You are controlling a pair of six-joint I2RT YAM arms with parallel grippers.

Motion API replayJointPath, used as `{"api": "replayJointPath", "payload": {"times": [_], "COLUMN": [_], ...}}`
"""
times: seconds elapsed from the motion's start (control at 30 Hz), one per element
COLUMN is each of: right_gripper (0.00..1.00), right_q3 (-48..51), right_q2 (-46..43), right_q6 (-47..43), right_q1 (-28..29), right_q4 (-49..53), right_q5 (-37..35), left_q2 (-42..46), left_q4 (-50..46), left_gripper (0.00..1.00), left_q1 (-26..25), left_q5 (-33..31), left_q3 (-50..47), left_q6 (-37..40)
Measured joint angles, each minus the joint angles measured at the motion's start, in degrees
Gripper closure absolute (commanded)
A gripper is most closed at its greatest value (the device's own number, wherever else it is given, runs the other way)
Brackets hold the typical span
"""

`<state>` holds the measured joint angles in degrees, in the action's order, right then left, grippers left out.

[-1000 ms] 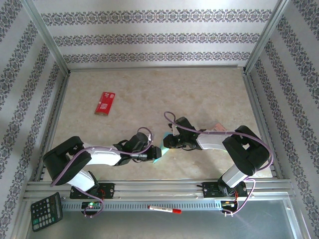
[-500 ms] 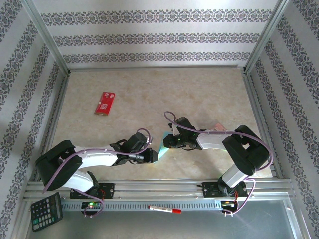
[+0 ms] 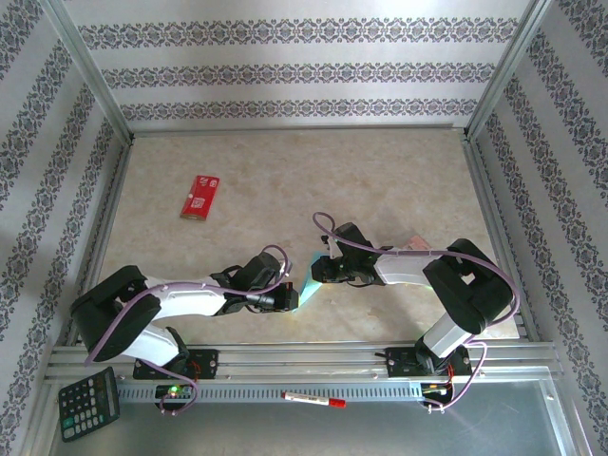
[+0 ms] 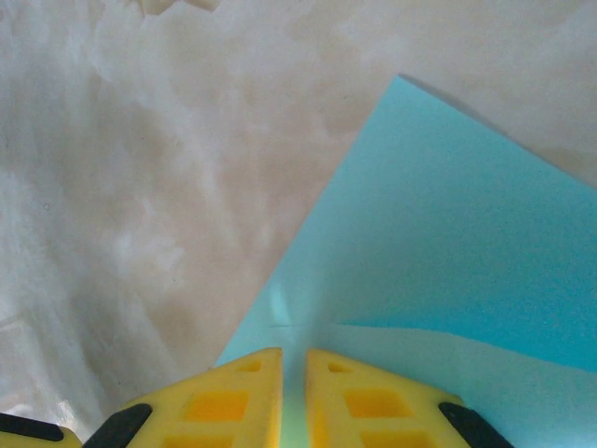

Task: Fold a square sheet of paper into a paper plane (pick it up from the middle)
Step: Fold the wing for the fifth time at the center of the table.

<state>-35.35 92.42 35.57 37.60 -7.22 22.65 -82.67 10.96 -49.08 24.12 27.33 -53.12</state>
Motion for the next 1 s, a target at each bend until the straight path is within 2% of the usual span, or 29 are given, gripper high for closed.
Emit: {"api": "replayJointPath", "payload": {"times": [0.57,0.77,1.0], "right_gripper": [0.83,0.83,0.83], "right_q3": [-0.2,-0.3,-0.3], "right_q2": [0.6,0.7,0.7], "right_q6": [0.0,0.0,0.0], "right_q1": [0.0,0.0,0.0], "right_q4": [-0.8,-0.8,-0.8], "right_q5": [0.8,0.9,0.9], "left_q2": [-2.1,-0.3,5.7], "left_q4": [10.2,9.7,3.6], "left_gripper": [1.00,0.88,0.73], "left_q1": [2.7,2.7,2.7], "left_q5": [4.2,4.1,2.8], "left_q3": [-5.3,-5.4,-5.4], "left_q6": [-5.0,-5.1,-2.0]}}
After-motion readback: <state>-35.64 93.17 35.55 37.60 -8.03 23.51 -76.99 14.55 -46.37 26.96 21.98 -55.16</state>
